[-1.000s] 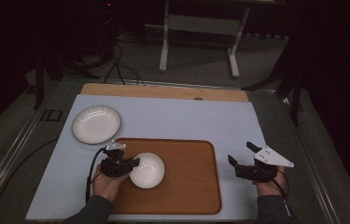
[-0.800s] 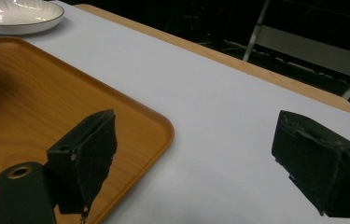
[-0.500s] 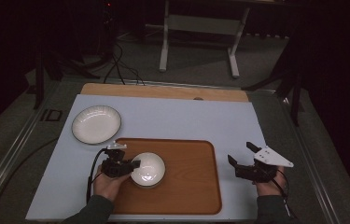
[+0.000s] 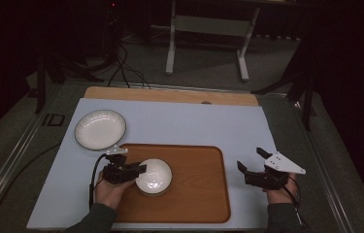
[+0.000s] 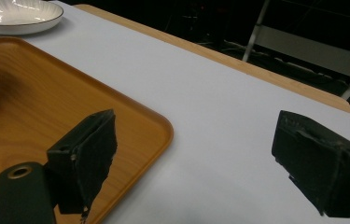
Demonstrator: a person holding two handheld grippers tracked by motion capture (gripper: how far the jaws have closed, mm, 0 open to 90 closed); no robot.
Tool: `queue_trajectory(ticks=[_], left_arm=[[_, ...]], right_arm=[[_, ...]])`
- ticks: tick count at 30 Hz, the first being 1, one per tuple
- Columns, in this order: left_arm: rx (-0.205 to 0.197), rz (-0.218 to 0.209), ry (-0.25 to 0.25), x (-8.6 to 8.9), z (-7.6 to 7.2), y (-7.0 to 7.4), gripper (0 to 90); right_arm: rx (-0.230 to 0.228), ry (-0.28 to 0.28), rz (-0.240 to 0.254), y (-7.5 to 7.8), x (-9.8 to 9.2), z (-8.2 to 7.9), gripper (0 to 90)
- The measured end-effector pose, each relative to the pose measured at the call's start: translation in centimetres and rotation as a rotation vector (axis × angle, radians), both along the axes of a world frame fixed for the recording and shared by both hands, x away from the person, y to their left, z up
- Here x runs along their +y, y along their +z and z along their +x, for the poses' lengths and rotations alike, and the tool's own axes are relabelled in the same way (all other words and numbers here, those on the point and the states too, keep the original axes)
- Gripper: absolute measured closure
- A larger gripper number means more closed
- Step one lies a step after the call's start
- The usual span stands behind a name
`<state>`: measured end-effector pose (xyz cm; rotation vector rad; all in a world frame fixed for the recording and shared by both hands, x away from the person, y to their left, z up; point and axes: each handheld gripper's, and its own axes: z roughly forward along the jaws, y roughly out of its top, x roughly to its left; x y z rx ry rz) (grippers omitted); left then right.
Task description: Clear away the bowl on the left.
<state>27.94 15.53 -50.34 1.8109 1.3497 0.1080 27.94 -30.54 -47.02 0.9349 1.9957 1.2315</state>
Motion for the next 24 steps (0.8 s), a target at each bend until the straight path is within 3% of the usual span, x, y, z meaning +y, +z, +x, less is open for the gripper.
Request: queue_trajectory(ticks=[3, 7, 24], left_arm=[[-0.008, -0.027, -0.007, 0.2, -0.1, 0.2, 62.6], [-0.048, -0.057, 0.003, 0.6, -0.3, 0.8, 59.5], [-0.164, -0.009, 0.037, 2.8, -1.1, 2.7, 48.0]], right_arm=[[-0.001, 0.001, 0.000, 0.0, 0.0, 0.0, 13.5], [-0.003, 0.000, 0.000, 0.0, 0.0, 0.0, 13.5], [-0.005, -0.008, 0.012, 0.1, -0.3, 0.0, 13.5]])
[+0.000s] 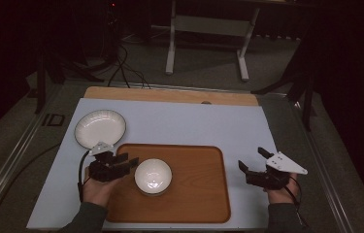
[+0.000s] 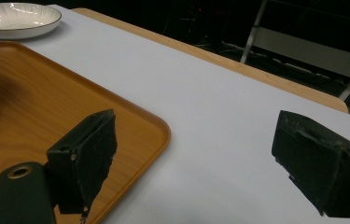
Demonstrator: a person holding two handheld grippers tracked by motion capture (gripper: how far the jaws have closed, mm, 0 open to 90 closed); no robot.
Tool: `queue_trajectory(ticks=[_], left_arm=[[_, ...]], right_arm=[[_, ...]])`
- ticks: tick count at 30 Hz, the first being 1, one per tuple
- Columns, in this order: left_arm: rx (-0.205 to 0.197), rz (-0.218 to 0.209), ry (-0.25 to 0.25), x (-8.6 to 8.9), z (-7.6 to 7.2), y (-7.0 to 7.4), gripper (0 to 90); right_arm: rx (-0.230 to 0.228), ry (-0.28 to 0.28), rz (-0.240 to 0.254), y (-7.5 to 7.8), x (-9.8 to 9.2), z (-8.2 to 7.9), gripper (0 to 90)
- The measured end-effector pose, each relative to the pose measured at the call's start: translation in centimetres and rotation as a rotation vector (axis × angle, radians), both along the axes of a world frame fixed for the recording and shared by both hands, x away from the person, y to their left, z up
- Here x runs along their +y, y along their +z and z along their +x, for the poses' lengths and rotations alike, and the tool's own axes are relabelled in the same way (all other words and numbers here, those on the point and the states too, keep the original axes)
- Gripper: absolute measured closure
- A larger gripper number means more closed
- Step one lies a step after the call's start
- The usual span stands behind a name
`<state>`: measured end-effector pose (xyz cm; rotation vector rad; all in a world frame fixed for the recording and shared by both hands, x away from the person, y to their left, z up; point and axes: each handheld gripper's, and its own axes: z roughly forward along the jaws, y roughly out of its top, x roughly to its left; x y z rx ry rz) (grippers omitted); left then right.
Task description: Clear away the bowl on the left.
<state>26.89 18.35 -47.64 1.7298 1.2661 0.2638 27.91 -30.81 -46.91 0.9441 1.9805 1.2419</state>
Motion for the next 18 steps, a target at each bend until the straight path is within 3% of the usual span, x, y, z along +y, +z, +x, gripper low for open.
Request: queue_trajectory(ticks=[6, 7, 8, 9, 10, 18], left_arm=[[-0.044, 0.038, 0.026, 1.3, -0.3, 0.8, 46.8], [-0.061, 0.069, 0.039, 1.8, -0.4, 1.0, 46.8], [-0.061, 0.069, 0.039, 1.8, -0.4, 1.0, 46.8], [-0.071, 0.101, 0.050, 2.0, -0.4, 1.1, 46.8], [-0.089, 0.165, 0.078, 2.4, -0.5, 1.2, 46.2], [-0.086, 0.262, 0.145, 3.8, -0.1, 0.5, 44.5]], right_arm=[[-0.002, -0.002, 0.003, 0.0, -0.1, 0.0, 13.5], [-0.002, -0.003, 0.004, 0.0, -0.1, 0.0, 13.5], [-0.001, -0.003, 0.004, 0.0, -0.1, 0.0, 13.5], [-0.001, -0.003, 0.004, 0.0, -0.1, 0.0, 13.5], [0.000, -0.004, 0.004, 0.0, -0.1, 0.0, 13.5], [0.005, -0.006, -0.002, 0.0, -0.1, 0.1, 13.8]])
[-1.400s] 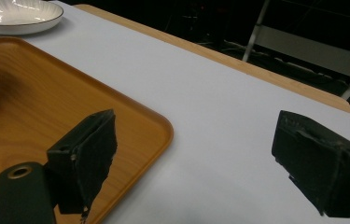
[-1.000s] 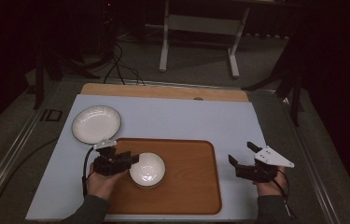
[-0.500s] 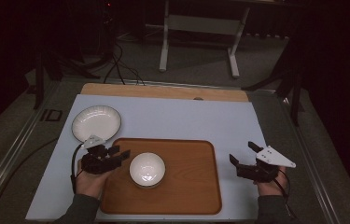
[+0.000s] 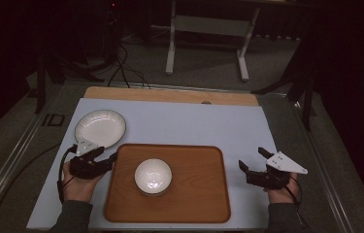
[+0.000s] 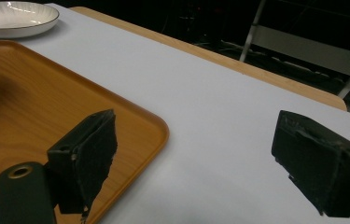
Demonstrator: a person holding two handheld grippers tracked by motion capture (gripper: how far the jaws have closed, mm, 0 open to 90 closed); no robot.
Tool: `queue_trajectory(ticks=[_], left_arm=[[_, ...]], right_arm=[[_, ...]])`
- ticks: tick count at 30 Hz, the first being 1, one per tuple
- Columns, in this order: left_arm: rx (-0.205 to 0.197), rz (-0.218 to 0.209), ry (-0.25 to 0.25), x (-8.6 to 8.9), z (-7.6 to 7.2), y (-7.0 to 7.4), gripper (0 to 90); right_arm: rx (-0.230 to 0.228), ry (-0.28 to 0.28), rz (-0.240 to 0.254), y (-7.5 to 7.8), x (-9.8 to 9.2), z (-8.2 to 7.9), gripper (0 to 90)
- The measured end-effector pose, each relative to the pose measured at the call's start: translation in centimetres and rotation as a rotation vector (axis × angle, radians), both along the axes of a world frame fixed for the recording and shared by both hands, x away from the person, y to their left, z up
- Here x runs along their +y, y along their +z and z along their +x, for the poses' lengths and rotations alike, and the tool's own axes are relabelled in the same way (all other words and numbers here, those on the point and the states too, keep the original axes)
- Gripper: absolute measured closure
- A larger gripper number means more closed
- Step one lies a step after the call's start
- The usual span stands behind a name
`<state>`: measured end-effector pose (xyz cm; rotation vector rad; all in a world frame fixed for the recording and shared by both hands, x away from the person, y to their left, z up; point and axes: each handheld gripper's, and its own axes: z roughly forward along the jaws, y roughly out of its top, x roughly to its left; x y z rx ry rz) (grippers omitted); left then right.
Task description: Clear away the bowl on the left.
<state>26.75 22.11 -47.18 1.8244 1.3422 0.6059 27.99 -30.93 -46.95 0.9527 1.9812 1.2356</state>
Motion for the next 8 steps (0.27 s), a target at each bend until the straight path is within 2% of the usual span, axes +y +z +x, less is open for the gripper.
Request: queue_trajectory(ticks=[3, 8], left_arm=[[0.007, 0.023, 0.018, 0.29, 0.23, -0.40, 43.4], [0.011, 0.018, 0.042, 0.75, 0.36, -0.65, 41.9]], right_arm=[[0.001, 0.002, 0.004, 0.00, -0.13, 0.01, 14.0], [0.003, -0.005, 0.003, -0.08, -0.25, 0.06, 13.9]])
